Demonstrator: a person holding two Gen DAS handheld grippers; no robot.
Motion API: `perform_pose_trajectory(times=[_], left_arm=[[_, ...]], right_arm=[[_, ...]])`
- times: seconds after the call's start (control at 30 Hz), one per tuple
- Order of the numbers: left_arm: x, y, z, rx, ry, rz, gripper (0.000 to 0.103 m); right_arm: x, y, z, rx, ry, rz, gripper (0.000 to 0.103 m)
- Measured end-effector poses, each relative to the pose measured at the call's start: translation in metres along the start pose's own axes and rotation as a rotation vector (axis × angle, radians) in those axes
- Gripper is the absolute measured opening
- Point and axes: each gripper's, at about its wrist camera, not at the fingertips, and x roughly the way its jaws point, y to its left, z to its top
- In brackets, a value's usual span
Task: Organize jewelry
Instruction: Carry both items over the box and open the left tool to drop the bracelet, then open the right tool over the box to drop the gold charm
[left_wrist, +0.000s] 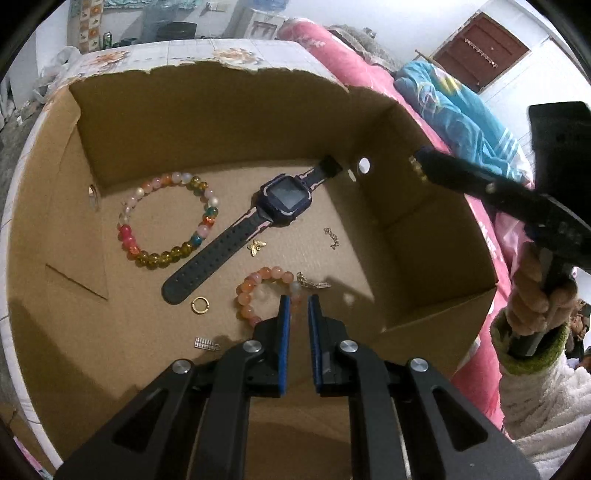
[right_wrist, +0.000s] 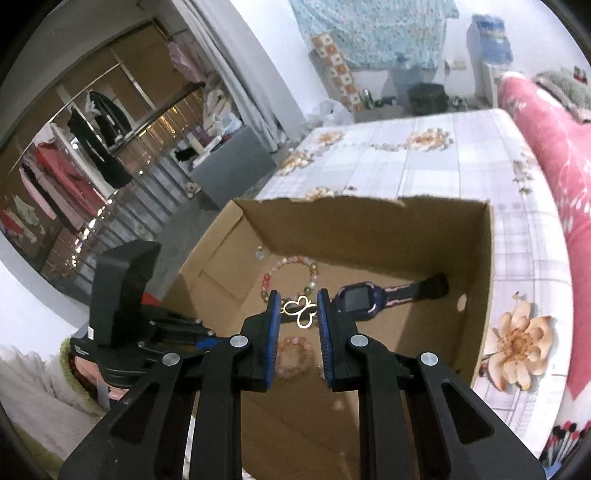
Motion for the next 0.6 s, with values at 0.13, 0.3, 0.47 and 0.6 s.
perform_pose_trajectory(times=[0.13,0.3,0.47,0.6], left_arm=[[-0.016,-0.001,-0.005,0.005,-0.060,-0.016,0.013],[-0.042,-0.005,-0.015,0.042,-0.164,0.024,0.023],[-0.061,-0.008,-0.027,0.075,-0.250,0.074,0.034],[-0.069,-0.006,-0.036,0.079,-0.292,0.093,0.039]], right_arm=[[0.015,-0.002,0.005,0.011,0.093,0.002,0.018],[0.037,-0.003,0.009,0.012,0.218,-0.039,0.018],[0.062,0.001,0.008,-0.011,0.335,-0.094,0.018],[0.074,-0.005,0.006,0.004,0.381,-0.136,0.019]])
